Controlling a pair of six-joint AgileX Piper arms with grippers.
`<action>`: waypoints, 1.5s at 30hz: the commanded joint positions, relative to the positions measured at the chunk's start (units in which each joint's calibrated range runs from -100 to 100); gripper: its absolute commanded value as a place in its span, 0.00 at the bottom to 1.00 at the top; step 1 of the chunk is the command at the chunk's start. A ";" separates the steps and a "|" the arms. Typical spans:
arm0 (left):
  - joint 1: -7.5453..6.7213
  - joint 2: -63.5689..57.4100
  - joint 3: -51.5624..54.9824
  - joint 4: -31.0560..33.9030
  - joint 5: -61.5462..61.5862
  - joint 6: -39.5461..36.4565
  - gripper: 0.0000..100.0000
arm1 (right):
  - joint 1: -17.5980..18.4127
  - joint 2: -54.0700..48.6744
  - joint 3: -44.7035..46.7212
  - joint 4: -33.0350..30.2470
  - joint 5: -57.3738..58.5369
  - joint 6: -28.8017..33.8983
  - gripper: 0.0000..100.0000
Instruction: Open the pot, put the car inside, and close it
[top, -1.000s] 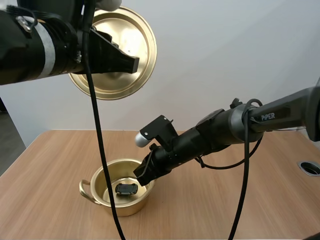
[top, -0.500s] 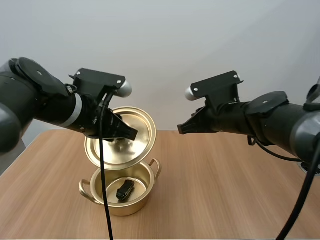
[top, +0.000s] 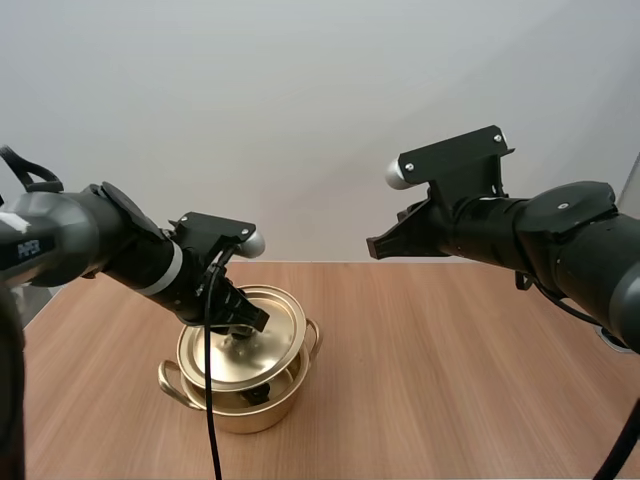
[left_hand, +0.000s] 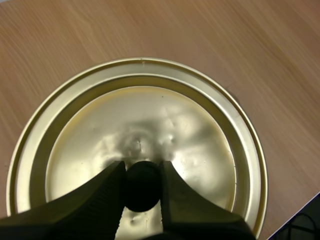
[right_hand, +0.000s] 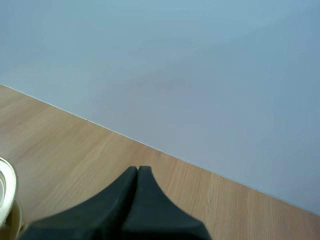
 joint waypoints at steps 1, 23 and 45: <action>0.00 1.76 0.18 -0.05 -0.12 0.45 0.00 | -0.05 0.03 0.08 0.00 -0.13 0.00 0.00; 0.00 4.45 -0.01 0.13 6.48 2.81 0.91 | -0.05 0.03 0.08 -1.46 -0.30 0.00 0.00; 0.09 -51.55 -4.10 -7.59 -28.90 -11.49 1.00 | -0.05 -0.44 6.93 -0.78 -24.95 4.51 0.00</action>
